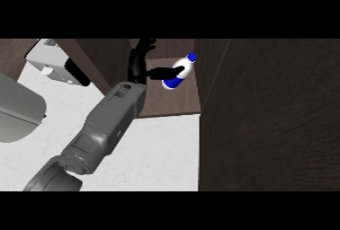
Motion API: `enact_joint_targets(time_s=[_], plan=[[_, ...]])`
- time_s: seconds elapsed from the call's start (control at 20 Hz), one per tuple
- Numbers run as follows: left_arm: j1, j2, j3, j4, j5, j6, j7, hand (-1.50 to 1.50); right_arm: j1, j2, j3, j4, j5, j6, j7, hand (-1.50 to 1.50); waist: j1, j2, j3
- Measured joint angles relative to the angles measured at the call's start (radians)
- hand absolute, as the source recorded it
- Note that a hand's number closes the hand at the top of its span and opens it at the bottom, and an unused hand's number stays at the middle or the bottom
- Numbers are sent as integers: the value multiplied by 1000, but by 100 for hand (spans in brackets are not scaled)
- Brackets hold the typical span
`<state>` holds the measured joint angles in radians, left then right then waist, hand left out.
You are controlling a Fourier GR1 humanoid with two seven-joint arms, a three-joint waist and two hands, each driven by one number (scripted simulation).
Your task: Pick up the bottled water, place it into the cabinet and close the cabinet
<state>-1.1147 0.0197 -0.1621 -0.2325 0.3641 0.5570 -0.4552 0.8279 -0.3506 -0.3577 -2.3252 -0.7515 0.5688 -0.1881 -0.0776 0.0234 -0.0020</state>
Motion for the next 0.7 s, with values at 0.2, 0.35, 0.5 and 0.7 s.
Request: enact_joint_targets(time_s=[0.2, 0.35, 0.5, 0.7], plan=[[-38, 1, 14, 45, -4, -6, -1, -150, -8, -1, 4, 2, -4, -3, 4, -150, -1, 1, 0], [-41, -8, 22, 55, -6, -13, -39, -150, -15, 3, 23, 0, -6, -9, 10, -150, -2, 2, 0], [-49, -6, 44, 42, 8, -50, -79, -150, -10, -1, 8, 0, -10, -6, 6, -150, 0, 0, -1], [-50, -15, 60, 21, 21, -103, -142, -150, -40, -13, 1, 2, -14, -29, 19, -150, 10, -2, 0]])
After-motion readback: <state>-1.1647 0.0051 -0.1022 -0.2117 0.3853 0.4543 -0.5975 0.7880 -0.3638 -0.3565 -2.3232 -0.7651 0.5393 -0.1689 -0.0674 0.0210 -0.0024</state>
